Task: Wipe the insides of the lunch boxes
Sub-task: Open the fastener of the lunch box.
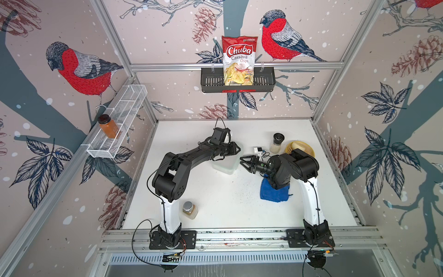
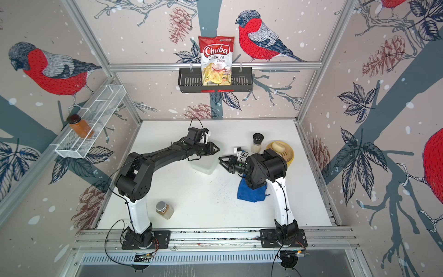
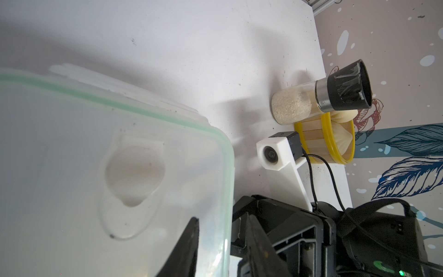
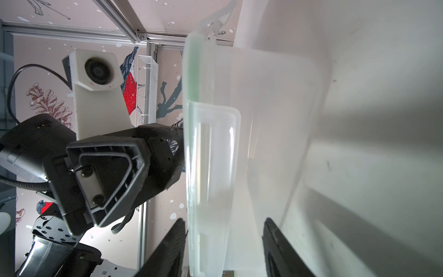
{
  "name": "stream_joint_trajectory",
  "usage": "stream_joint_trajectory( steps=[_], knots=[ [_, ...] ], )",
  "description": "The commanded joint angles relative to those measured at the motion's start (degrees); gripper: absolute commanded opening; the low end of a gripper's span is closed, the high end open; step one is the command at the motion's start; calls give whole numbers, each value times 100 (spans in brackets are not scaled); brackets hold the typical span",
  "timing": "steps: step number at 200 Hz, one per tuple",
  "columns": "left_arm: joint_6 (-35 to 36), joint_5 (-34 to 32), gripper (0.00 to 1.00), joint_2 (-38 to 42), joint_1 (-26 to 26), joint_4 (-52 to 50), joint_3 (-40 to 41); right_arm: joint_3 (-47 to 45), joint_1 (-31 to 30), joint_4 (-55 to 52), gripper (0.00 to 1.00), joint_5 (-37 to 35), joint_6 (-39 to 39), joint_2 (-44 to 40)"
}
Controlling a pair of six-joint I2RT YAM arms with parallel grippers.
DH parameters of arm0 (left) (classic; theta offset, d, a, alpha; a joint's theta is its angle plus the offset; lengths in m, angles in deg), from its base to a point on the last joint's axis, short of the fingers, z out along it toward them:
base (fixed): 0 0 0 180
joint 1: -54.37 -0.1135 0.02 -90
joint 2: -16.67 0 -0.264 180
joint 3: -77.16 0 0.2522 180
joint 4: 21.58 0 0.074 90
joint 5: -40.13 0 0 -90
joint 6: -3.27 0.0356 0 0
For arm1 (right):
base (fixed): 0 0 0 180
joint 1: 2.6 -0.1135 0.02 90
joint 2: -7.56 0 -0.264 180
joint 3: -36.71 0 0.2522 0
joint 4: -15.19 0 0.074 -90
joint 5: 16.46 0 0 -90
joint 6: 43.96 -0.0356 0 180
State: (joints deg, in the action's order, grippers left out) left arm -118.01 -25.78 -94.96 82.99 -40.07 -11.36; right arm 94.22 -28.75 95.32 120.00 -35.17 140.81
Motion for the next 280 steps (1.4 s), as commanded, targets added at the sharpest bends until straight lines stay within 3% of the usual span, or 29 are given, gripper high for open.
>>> stream_joint_trajectory(
  steps=[1,52,125,179,199,228,280],
  knots=[
    [-11,-379,36,-148,3,-1852,120,162,-32,927,53,-31,110,9],
    [-44,-349,36,-210,3,-1777,188,338,-98,851,46,-14,144,-75],
    [-26,-330,35,-289,-23,-1733,237,-463,-30,1292,35,5,14,-588],
    [-40,-333,35,-277,-37,-1711,289,-536,-22,1070,35,89,17,-807],
    [-77,-373,35,-149,-37,-1723,242,-624,-30,8,35,63,663,-1140],
    [-12,-570,35,50,-41,-2078,-323,-670,-175,-2727,34,-300,2443,-2127],
    [147,-946,39,337,-234,-2811,-2127,-211,-1165,-6706,26,-2113,4815,-3622]
  ],
)
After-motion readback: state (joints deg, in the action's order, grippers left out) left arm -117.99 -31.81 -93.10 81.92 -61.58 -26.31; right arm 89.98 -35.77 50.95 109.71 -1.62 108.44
